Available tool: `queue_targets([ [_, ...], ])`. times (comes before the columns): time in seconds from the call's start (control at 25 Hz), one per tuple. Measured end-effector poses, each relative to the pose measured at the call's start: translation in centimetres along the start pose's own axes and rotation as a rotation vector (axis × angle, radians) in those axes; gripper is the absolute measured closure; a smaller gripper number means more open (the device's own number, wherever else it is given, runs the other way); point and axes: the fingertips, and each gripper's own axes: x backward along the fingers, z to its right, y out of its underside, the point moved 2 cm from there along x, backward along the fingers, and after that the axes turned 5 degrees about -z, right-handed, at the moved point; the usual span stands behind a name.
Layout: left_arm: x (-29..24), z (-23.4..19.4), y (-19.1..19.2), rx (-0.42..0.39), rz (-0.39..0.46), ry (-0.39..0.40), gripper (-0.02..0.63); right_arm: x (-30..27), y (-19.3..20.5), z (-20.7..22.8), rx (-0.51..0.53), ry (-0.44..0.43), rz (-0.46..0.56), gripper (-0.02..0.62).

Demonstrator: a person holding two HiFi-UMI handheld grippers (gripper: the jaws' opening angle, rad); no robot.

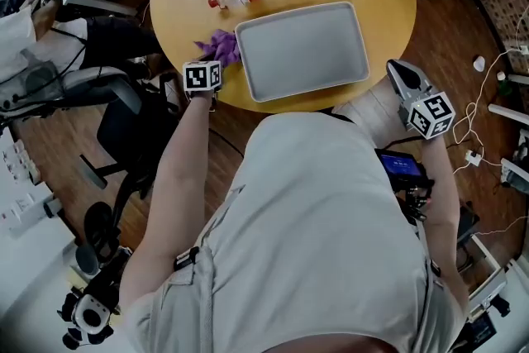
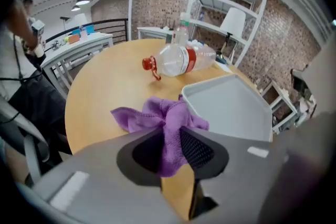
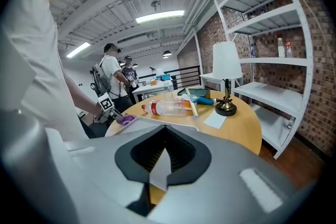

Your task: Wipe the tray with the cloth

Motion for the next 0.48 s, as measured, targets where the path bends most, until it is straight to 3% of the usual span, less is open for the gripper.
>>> queue_targets([
  [0.12, 2.7, 1.8, -3.4, 0.048, 0.143, 0.019, 0.506, 0.0, -0.1, 0.2, 0.002, -0.01, 0.01, 0.592],
  [0.24, 4.5, 5.5, -6.7, -0.056, 0.196, 0.054, 0.506, 0.1, -0.3, 0.5, -0.005, -0.019, 0.027, 0.592],
  [0.36, 2.7, 7.7, -7.1, -0.121, 0.088, 0.022, 0.505, 0.5, -0.3, 0.9, -0.018, -0.018, 0.038, 0.592],
  [0.48, -0.3, 7.7, -6.0, -0.076, -0.051, -0.079, 0.505, 1.4, 0.0, 1.5, -0.031, -0.003, 0.035, 0.592],
])
